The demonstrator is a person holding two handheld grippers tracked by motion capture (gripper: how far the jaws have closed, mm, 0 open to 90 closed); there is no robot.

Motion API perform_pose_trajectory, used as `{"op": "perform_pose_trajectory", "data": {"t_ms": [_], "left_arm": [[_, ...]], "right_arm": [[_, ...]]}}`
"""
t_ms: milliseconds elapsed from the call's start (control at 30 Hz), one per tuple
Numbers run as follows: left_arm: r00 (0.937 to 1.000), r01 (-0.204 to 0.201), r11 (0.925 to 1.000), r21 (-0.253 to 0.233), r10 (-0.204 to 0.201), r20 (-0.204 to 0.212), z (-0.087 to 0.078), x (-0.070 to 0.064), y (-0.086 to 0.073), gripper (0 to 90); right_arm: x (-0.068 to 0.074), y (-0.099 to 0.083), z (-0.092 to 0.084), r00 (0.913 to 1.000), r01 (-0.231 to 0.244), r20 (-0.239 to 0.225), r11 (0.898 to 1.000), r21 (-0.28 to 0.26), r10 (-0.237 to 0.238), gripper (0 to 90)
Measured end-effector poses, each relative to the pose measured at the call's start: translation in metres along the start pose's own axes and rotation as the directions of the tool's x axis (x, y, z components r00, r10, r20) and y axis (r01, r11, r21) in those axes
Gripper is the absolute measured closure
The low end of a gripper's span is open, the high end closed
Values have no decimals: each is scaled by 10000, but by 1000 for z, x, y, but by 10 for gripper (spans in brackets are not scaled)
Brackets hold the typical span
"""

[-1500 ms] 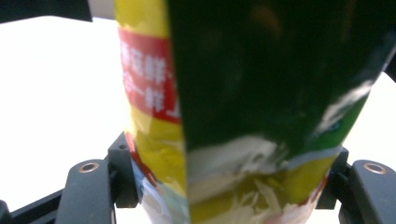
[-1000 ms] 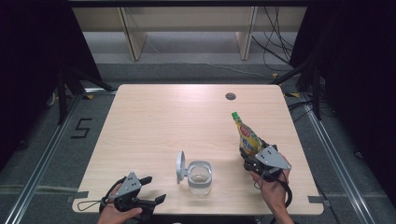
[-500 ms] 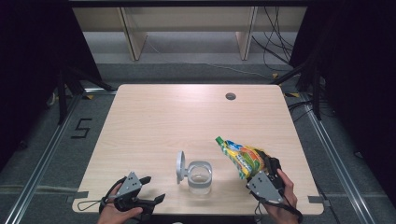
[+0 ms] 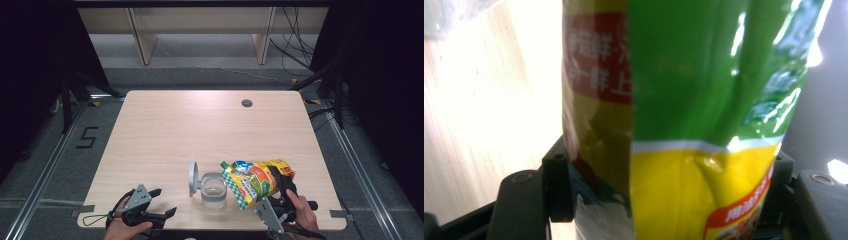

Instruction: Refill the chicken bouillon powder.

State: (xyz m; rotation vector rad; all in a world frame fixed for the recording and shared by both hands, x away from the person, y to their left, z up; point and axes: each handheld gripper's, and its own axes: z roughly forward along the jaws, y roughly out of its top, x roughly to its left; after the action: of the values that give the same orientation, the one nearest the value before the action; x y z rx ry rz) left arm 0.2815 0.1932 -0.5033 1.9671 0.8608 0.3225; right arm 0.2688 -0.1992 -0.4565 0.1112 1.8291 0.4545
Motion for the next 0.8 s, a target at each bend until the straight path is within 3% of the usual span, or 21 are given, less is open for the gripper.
{"op": "perform_pose_trajectory", "data": {"t_ms": [67,100,167,267,333,367,433,500,533,567,633,667,700,733,767,800], "left_arm": [[10000,-87,10000,2,87,3,1,0,1,164],[9999,139,9999,-29,-139,-7,1,-1,1,164],[10000,30,10000,-6,-30,-65,1,-1,1,164],[9998,-159,9999,13,159,-72,1,0,1,164],[10000,75,10000,-7,-75,-16,1,-1,1,164],[9999,124,9999,-58,-124,22,1,-1,1,164],[10000,61,10000,3,-61,-32,1,-1,1,164],[9999,-138,9999,11,138,-25,1,-1,1,165],[10000,-99,9999,-38,99,-13,1,-1,1,165],[9999,-133,9999,-14,133,-21,0,-1,1,164],[9999,-115,9999,-50,115,6,1,-2,1,165],[9999,-119,9999,-31,119,-8,1,-1,1,165],[10000,-85,10000,-16,85,-6,1,-1,1,164],[10000,-87,10000,-3,87,7,1,-1,1,164],[9999,-98,9999,27,98,-21,1,-1,1,164],[9999,-121,9999,37,121,-14,1,-1,1,165]], "right_arm": [[1,1,0,9974,705,166,9975,10,-705,339],[3,2,0,9953,949,195,9955,39,-949,351],[5,3,0,9908,1344,134,9909,59,-1344,360],[8,5,0,9771,2110,233,9773,171,-2113,362],[10,7,0,9682,2491,165,9682,221,-2495,363],[6,8,0,9477,3177,280,9481,156,-3181,363],[5,10,-1,9346,3542,266,9350,194,-3546,364],[4,10,-1,9393,3426,107,9393,175,-3428,365],[0,11,-1,9174,3976,166,9176,13,-3975,365],[0,11,-1,9135,4064,159,9136,82,-4065,366],[-3,11,-2,8943,4469,279,8946,-10,-4467,366],[-6,13,-2,8626,5057,171,8627,-56,-5056,367],[-7,14,-2,8446,5350,320,8447,-143,-5344,368],[-4,12,-3,8575,5139,248,8578,52,-5139,376],[-5,12,-4,8565,5156,190,8567,108,-5158,383],[-8,14,-2,8328,5534,244,8327,-182,-5530,384]]}}
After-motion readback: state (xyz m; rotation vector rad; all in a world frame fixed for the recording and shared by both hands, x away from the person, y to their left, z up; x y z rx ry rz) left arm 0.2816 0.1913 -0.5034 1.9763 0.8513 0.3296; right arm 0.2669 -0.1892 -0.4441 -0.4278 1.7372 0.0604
